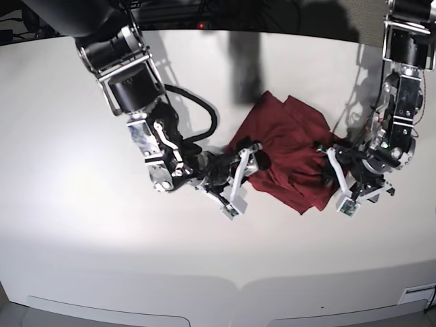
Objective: Fold the T-shirt properly
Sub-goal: 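Grasp the bundle edges with both grippers and tuck them inward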
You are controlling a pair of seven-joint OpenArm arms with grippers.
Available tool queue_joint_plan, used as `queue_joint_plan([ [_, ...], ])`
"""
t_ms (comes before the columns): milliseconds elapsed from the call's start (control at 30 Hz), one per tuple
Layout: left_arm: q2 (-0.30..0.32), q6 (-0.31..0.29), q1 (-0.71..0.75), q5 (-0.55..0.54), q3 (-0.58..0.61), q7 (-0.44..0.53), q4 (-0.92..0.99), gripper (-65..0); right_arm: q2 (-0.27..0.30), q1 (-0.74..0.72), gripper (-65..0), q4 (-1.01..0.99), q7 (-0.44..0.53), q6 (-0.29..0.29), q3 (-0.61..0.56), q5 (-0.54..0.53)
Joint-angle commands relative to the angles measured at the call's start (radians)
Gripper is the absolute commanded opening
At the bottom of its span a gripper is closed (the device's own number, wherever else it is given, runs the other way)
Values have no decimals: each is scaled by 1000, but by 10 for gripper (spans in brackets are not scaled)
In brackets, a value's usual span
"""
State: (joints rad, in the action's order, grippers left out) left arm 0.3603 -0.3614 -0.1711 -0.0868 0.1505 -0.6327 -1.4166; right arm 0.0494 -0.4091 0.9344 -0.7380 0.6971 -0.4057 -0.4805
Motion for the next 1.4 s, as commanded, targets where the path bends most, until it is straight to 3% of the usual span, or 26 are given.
queue_joint_plan([
  [0,11,8,-23,12,-5,30,-14,-300,11,10,-254,18,-76,1,-2,10],
  [300,-5,8,-23,8,-5,35,-14,-300,93,172,-254,270,-220,1,-2,-150],
  [500,-45,7,-23,8,-5,34,-14,-300,140,278,-254,435,-232,1,-2,-161],
  [733,-83,6,-24,8,-3,20,-14,-300,150,314,-254,578,-260,1,-1,-277],
  [900,-80,6,-48,5,-3,-18,-25,-300,141,277,-254,648,-247,1,0,-290],
  [1067,-80,6,-100,-32,-3,-86,-64,-300,105,218,-254,646,-186,1,0,-211],
  [1233,-63,6,-131,-37,-3,-150,-169,-300,53,178,-254,610,3,1,0,-4],
  [1367,-18,6,-127,-65,-3,-216,-238,-300,3,140,-254,543,16,1,0,43],
])
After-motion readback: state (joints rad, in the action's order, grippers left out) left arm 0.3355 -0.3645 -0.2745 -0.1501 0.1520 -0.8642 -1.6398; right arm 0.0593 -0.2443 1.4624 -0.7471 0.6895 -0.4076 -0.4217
